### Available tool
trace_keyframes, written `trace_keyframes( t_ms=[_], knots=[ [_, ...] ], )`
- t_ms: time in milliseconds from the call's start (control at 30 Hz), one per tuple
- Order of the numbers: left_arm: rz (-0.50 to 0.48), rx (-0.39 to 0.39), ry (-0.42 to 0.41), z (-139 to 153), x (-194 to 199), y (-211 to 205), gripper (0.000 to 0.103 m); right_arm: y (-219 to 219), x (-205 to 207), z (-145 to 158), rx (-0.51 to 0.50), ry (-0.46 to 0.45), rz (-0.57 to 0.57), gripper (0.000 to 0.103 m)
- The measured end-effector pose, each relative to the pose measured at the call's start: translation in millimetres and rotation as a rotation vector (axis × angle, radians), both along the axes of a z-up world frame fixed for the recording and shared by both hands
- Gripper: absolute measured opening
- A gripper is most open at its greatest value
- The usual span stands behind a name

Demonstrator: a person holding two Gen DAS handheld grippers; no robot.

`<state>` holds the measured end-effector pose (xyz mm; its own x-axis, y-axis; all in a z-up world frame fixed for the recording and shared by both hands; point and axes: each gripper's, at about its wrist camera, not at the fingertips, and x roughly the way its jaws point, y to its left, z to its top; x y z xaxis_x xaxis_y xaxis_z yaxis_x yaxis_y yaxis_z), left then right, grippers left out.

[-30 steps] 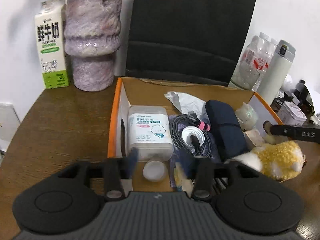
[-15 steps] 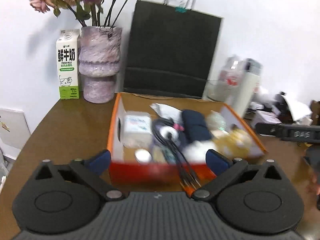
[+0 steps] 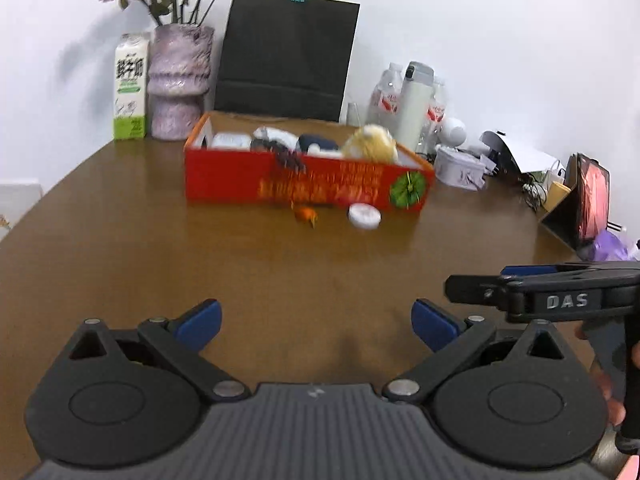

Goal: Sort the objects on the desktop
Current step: 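Withdraw both tools from the cardboard box back over the table, then grasp the orange figure with left tool while right tool grasps white round cap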

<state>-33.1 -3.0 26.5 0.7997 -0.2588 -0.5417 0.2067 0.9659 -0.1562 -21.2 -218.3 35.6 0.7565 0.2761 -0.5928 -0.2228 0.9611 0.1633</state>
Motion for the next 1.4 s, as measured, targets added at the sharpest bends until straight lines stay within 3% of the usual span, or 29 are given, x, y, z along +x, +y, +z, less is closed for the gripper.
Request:
trace_keyframes(
  t_ms=[233, 333, 433, 667, 767, 833, 967, 1033, 1133, 1267, 1367, 1400],
  knots=[
    [0.077, 0.038, 0.008, -18, -34, 2, 0.103, 1, -58, -19, -0.016, -0.025, -0.006, 0.092],
    [0.093, 0.051, 0.064, -24, -32, 3, 0.103, 1, -70, -27, -0.040, -0.031, -0.012, 0.093],
    [0.093, 0.042, 0.065, -25, -32, 7, 0.103, -5, -78, -25, -0.007, -0.065, 0.000, 0.093],
    [0.059, 0.056, 0.059, -23, -25, 3, 0.103, -6, -62, -25, -0.014, -0.013, -0.017, 0.092],
    [0.025, 0.173, -0.018, -7, 2, -13, 0.103, 1, -35, -17, -0.086, -0.018, 0.043, 0.085],
    [-0.008, 0.200, -0.072, 4, 31, -20, 0.101, 2, -8, -7, -0.107, -0.040, 0.081, 0.081],
    [-0.036, 0.117, 0.001, 3, 109, -27, 0.083, 0, 71, 4, -0.116, -0.028, 0.109, 0.077],
    [-0.054, 0.071, 0.056, -8, 145, -30, 0.077, 3, 109, -1, -0.125, 0.012, 0.125, 0.070],
    [-0.035, 0.033, 0.084, -19, 177, -30, 0.067, 9, 153, -14, -0.155, 0.079, 0.143, 0.058],
    [-0.021, -0.020, 0.108, -29, 198, -28, 0.056, 16, 180, -24, -0.154, 0.069, 0.183, 0.054],
    [0.037, -0.030, 0.111, -30, 201, -31, 0.025, 17, 186, -29, -0.154, 0.038, 0.181, 0.053],
    [0.027, -0.036, 0.116, -31, 198, -33, 0.019, 18, 187, -30, -0.164, 0.027, 0.185, 0.046]
  ],
)
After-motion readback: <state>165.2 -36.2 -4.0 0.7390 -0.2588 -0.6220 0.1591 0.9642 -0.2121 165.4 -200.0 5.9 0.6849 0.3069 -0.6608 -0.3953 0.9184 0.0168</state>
